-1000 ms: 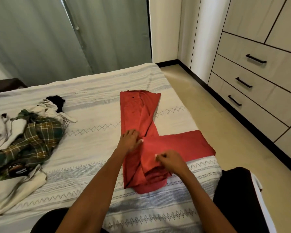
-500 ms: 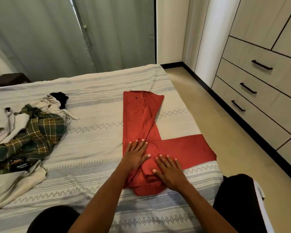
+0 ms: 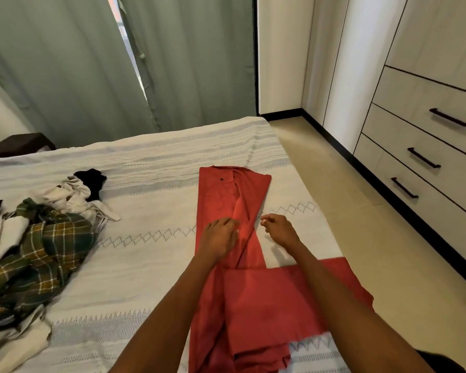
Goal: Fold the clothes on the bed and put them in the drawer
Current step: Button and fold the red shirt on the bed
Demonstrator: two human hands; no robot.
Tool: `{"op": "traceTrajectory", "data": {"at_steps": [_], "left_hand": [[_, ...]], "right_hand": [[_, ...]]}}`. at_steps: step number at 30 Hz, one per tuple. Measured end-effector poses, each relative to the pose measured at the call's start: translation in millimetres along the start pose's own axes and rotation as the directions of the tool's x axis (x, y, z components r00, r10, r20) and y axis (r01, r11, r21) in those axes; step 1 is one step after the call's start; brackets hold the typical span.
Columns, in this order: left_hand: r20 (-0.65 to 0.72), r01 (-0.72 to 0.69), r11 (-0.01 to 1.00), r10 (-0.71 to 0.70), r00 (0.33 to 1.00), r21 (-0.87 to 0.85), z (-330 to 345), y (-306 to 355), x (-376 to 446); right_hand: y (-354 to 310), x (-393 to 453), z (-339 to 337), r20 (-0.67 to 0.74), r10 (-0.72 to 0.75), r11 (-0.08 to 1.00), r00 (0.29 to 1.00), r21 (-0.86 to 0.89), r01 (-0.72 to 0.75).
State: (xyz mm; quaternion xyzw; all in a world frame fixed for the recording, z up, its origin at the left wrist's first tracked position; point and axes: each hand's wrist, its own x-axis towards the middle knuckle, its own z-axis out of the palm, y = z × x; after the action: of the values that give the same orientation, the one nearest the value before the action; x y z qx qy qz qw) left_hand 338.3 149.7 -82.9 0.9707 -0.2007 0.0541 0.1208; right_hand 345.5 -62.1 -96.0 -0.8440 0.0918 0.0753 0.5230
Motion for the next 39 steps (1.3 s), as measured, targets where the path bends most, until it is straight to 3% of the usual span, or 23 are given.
{"op": "traceTrajectory", "data": {"at_steps": [3, 7, 13, 18, 21, 23, 25, 27, 28, 30, 32, 34, 36, 39], "left_hand": [[-0.026, -0.002, 1.0, 0.002, 1.0, 0.002, 7, -7, 50], [-0.058, -0.01, 0.999, 0.007, 0.998, -0.051, 33, -17, 120], [0.041, 0.105, 0.978, -0.099, 0.994, -0.182, 76, -13, 202], [0.136, 0.235, 0.964, -0.219, 0.966, -0.122, 95, -5, 248], [0.153, 0.264, 0.96, -0.248, 0.957, -0.098, 99, 0, 264], [0.124, 0.27, 0.951, -0.253, 0.96, -0.153, 97, 5, 272], [0.045, 0.304, 0.902, -0.305, 0.951, -0.306, 87, 6, 280], [-0.038, 0.335, 0.759, -0.426, 0.904, -0.558, 71, -3, 289], [-0.038, 0.341, 0.639, -0.502, 0.864, -0.69, 61, -10, 292], [0.04, 0.37, 0.402, -0.63, 0.776, -0.838, 48, -39, 300], [0.111, 0.448, 0.335, -0.687, 0.718, -0.829, 43, -75, 300], [0.213, 0.552, 0.321, -0.686, 0.695, -0.77, 42, -102, 293], [0.295, 0.592, 0.32, -0.637, 0.712, -0.739, 45, -118, 287], [0.252, 0.583, 0.484, -0.587, 0.77, -0.652, 46, -127, 288]], "right_hand": [[-3, 64, -7, 0.021, 0.105, 0.962, 0.994, 0.25, -0.107], [-6, 144, -15, -0.029, 0.183, 0.922, 0.983, 0.353, -0.161], [-12, 225, -23, -0.154, 0.208, 0.969, 0.966, 0.165, -0.182], [-12, 265, -31, -0.171, 0.19, 0.953, 0.967, -0.205, -0.223], [-17, 277, -38, -0.188, 0.194, 0.941, 0.963, -0.242, -0.237], [-24, 282, -40, -0.158, 0.155, 0.97, 0.975, -0.165, -0.181], [-31, 290, -42, -0.092, 0.1, 0.989, 0.991, 0.12, -0.088], [-39, 293, -42, -0.056, 0.04, 0.929, 0.998, 0.37, -0.016], [-40, 295, -38, -0.073, -0.006, 0.911, 0.997, 0.411, 0.035], [-41, 301, -25, -0.103, -0.11, 0.926, 0.989, 0.352, 0.139], [-41, 307, -8, -0.021, -0.186, 0.967, 0.982, 0.173, 0.187], [-47, 311, 6, 0.079, -0.158, 0.985, 0.984, -0.057, 0.162], [-53, 315, 14, 0.116, -0.03, 0.976, 0.993, -0.212, 0.054], [-57, 327, 28, 0.093, 0.103, 0.937, 0.99, -0.342, -0.065]]}}
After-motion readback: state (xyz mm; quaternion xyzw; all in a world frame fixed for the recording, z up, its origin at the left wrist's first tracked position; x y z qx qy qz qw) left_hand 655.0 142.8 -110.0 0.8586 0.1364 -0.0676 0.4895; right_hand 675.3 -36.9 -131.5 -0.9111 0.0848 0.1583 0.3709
